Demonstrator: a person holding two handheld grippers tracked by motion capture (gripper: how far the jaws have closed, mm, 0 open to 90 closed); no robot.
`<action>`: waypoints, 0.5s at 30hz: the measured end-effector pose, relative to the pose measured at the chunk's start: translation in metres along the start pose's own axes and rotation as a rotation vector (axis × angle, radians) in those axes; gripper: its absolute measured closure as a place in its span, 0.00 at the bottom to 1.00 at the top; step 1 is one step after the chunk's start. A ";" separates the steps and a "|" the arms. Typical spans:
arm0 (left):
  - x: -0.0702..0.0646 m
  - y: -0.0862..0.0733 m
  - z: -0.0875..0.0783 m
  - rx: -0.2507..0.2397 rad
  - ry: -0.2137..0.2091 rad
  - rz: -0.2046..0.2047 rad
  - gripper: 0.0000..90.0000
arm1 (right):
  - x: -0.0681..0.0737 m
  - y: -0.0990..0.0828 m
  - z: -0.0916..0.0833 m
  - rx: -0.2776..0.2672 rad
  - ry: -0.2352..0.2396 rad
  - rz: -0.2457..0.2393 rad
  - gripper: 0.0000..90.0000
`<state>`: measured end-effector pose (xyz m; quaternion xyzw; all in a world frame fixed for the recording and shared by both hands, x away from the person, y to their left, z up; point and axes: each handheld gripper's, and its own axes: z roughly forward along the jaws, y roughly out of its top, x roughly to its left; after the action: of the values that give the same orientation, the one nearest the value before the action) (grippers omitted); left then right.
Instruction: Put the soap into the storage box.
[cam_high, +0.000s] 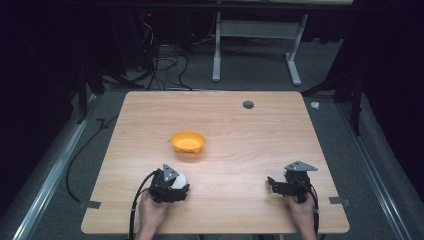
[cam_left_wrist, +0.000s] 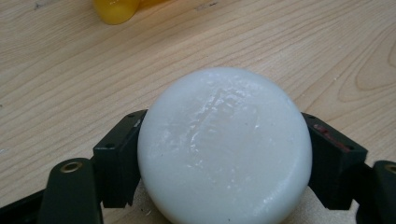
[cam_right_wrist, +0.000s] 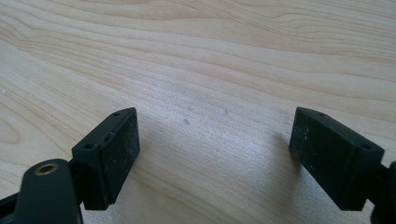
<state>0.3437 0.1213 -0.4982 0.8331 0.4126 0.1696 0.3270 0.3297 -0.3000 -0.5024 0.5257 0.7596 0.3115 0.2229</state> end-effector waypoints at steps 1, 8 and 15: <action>0.000 0.000 0.000 0.000 0.000 0.000 0.27 | 0.000 0.000 0.000 0.000 0.000 0.000 0.19; 0.005 0.002 -0.005 -0.029 -0.026 -0.052 0.27 | 0.000 0.000 0.000 0.000 0.000 -0.001 0.19; 0.009 0.002 -0.010 -0.037 -0.035 -0.079 0.27 | 0.000 0.000 0.000 0.000 0.000 0.000 0.19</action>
<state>0.3446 0.1316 -0.4889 0.8128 0.4361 0.1499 0.3560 0.3297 -0.2999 -0.5024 0.5257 0.7595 0.3114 0.2230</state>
